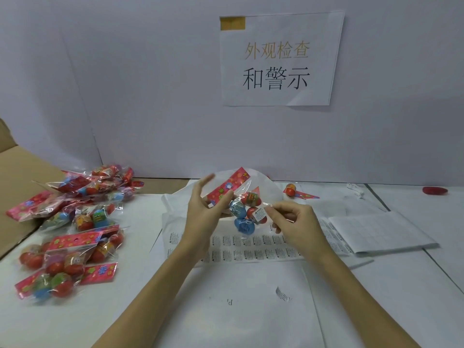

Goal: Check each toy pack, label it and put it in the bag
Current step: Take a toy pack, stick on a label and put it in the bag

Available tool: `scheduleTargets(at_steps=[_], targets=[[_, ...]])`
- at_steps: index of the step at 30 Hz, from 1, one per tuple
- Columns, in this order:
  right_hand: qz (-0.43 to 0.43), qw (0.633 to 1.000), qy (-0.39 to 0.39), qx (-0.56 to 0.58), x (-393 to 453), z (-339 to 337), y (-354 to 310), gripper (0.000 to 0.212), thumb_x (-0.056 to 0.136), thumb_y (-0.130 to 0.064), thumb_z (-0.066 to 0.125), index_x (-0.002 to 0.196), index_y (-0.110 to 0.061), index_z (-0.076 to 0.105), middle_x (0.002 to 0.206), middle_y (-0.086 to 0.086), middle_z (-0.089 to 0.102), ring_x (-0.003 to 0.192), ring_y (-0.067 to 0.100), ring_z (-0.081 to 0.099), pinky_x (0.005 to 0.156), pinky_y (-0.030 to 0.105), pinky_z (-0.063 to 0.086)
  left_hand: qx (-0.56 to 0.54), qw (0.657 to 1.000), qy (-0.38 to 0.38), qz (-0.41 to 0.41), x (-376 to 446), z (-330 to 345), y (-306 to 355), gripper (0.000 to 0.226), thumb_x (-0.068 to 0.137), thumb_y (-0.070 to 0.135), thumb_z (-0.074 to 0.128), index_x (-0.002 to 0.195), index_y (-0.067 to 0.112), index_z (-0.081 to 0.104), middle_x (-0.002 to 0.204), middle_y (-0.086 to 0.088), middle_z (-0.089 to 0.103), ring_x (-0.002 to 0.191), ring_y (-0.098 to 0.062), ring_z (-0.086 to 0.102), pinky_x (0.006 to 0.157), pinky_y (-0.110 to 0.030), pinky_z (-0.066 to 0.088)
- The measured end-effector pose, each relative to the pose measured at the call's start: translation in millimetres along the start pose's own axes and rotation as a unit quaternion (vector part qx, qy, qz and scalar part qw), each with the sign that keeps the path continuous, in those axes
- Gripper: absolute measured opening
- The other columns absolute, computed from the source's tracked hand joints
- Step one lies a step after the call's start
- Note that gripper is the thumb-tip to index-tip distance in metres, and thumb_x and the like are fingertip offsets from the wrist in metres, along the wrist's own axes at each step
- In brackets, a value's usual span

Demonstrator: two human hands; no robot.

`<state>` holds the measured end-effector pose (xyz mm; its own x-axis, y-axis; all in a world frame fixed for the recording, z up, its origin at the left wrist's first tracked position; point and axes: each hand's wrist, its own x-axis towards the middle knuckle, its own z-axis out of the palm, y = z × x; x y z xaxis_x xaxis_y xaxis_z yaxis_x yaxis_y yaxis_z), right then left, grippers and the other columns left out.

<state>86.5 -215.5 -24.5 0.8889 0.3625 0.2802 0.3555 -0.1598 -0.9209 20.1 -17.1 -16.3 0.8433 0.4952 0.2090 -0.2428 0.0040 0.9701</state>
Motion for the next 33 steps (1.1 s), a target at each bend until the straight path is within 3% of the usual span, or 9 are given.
scheduleTargets(at_steps=[6,8,10,12,14,18,20,27,33], targets=[[0.003,0.996,-0.084,0.013,-1.8,4.6,-2.7,0.012,0.098,-0.024,0.071,0.093,-0.024,0.082,0.080,-0.009,0.075,0.070,0.004,0.067,0.066,0.021,0.054,-0.062,0.997,0.027,-0.035,5.5,-4.1,3.1,0.040,0.083,0.029,0.081,0.119,0.018,0.068,0.106,-0.007,0.080,0.094,-0.027,0.078,0.077,-0.038,0.064],[0.039,0.986,-0.136,0.090,-2.6,5.2,-5.5,0.015,0.097,-0.032,0.071,0.105,-0.024,0.080,0.095,-0.002,0.079,0.090,0.013,0.073,0.074,0.023,0.057,-0.044,0.999,0.007,-0.024,7.1,-8.4,4.6,0.030,0.086,0.027,0.081,0.114,0.018,0.072,0.103,-0.008,0.080,0.093,-0.025,0.078,0.077,-0.035,0.062],[0.091,0.961,-0.159,0.209,-1.2,5.5,-8.1,0.043,0.091,-0.047,0.074,0.128,-0.026,0.069,0.112,0.003,0.078,0.105,0.019,0.074,0.081,0.026,0.058,-0.016,0.999,-0.043,-0.002,5.8,-11.4,6.3,0.025,0.084,0.032,0.083,0.105,0.021,0.078,0.099,-0.007,0.080,0.090,-0.020,0.076,0.078,-0.030,0.061],[0.099,0.959,-0.149,0.218,1.3,5.7,-7.8,0.055,0.082,-0.055,0.075,0.131,-0.031,0.065,0.115,0.002,0.078,0.107,0.018,0.074,0.085,0.031,0.058,0.023,0.995,-0.094,0.003,2.6,-7.1,5.4,0.026,0.081,0.037,0.085,0.103,0.024,0.080,0.098,-0.006,0.080,0.093,-0.020,0.077,0.082,-0.028,0.062],[0.081,0.974,-0.129,0.170,0.8,7.4,-6.1,0.043,0.078,-0.051,0.080,0.117,-0.032,0.076,0.108,0.001,0.080,0.104,0.020,0.076,0.086,0.034,0.062,0.041,0.992,-0.122,0.003,-0.7,1.6,1.0,0.028,0.083,0.040,0.082,0.104,0.022,0.079,0.100,-0.005,0.080,0.095,-0.023,0.077,0.083,-0.030,0.062],[0.107,0.968,-0.002,0.228,3.7,3.5,-1.8,0.033,0.077,-0.031,0.083,0.102,-0.010,0.079,0.096,0.010,0.080,0.095,0.030,0.078,0.081,0.038,0.064,0.015,0.988,-0.144,-0.051,-3.0,5.9,3.1,0.054,0.087,0.066,0.066,0.113,0.019,0.072,0.111,0.000,0.076,0.102,-0.024,0.074,0.086,-0.032,0.060],[0.106,0.961,0.031,0.254,5.6,-4.8,-2.5,0.026,0.086,-0.024,0.079,0.105,-0.007,0.077,0.097,0.011,0.080,0.095,0.026,0.078,0.077,0.032,0.064,0.009,0.983,-0.174,-0.061,-2.0,2.1,3.0,0.045,0.089,0.057,0.072,0.115,0.021,0.076,0.114,-0.005,0.076,0.108,-0.027,0.073,0.092,-0.038,0.060],[0.147,0.959,0.003,0.241,4.9,-7.0,-6.9,0.049,0.067,-0.048,0.089,0.109,-0.024,0.081,0.107,0.002,0.080,0.105,0.015,0.075,0.094,0.037,0.056,0.057,0.976,-0.209,-0.035,-1.2,-0.2,0.8,0.021,0.095,0.030,0.076,0.112,0.019,0.079,0.109,-0.009,0.077,0.100,-0.029,0.073,0.085,-0.043,0.061],[0.164,0.922,0.005,0.351,8.2,-11.2,-2.9,0.041,0.070,-0.034,0.087,0.107,-0.015,0.083,0.111,0.001,0.079,0.100,0.012,0.072,0.098,0.034,0.055,0.036,0.970,-0.238,-0.022,-2.0,0.2,3.3,0.029,0.096,0.040,0.072,0.120,0.025,0.077,0.116,-0.006,0.077,0.109,-0.023,0.073,0.089,-0.035,0.060]])
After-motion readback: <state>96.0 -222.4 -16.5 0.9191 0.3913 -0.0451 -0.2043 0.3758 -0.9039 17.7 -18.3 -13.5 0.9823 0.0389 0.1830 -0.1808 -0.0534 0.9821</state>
